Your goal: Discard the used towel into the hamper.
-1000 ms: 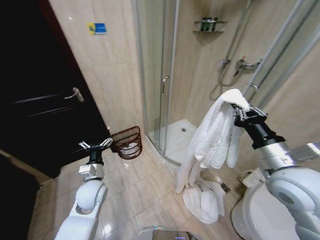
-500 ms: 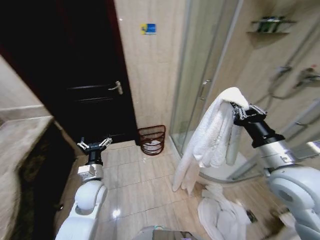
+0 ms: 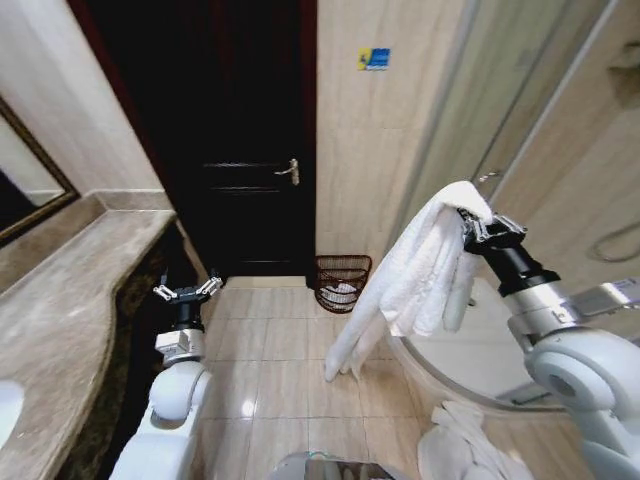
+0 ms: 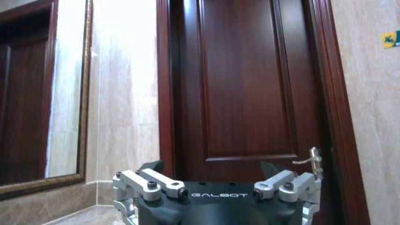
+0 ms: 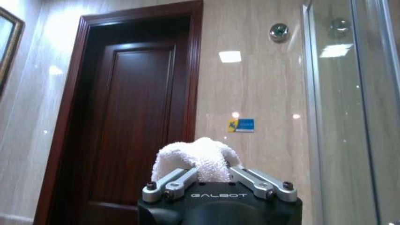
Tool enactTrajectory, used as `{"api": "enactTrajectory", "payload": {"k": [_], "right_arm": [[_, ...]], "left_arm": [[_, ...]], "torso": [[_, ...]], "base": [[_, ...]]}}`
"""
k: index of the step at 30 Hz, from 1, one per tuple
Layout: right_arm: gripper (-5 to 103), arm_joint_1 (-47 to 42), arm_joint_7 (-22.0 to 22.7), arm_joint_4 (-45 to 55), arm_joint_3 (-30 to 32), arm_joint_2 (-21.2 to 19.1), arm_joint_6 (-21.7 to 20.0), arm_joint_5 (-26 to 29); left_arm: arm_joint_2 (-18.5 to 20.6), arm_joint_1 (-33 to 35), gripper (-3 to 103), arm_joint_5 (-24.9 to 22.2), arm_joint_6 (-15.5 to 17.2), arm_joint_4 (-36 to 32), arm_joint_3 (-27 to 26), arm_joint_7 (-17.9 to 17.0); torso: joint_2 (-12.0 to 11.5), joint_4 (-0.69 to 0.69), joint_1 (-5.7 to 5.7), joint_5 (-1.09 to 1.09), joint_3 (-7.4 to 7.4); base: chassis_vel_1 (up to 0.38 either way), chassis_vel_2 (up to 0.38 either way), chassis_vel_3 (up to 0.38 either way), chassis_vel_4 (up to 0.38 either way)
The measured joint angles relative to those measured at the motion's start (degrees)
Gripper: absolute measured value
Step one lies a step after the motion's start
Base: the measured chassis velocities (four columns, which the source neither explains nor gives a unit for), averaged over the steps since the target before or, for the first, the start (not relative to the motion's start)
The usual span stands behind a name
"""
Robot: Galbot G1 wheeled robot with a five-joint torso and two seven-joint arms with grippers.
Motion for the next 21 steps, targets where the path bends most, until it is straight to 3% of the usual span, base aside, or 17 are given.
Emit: {"api": "enactTrajectory", "payload": {"k": [8, 13, 16, 21], "right_arm": [[4, 13.8, -0.7, -11.4, -10.2, 4.1, -0.5, -2.4], [4, 32.9, -0.3, -27.2, -21.9, 10.5, 3.1, -12.2], [4, 37.3, -0.3, -31.4, -24.4, 12.2, 3.5, -14.2], [4, 53.6, 0.2, -42.8, -29.3, 16.1, 3.5, -15.5]], "left_arm": [[0.7, 3.3, 100, -0.8, -0.5, -0.4, -2.3, 0.0], [-0.8, 6.4, 100, -0.2, -0.8, -0.8, -5.1, 0.0], [-1.0, 6.8, 100, -0.1, -1.0, -0.9, -5.8, 0.0], [-1.9, 7.4, 100, -0.1, -1.5, -1.2, -7.4, 0.0]], "torso": [[0.0, -0.01, 0.00, 0.01, 0.01], [0.0, 0.02, 0.00, -0.03, 0.01], [0.0, 0.04, 0.00, 0.00, 0.01], [0.0, 0.03, 0.02, -0.05, 0.01]], "base": [[0.000, 0.000, 0.000, 0.000], [0.000, 0.000, 0.000, 0.000], [0.000, 0.000, 0.000, 0.000], [0.000, 0.000, 0.000, 0.000]]}}
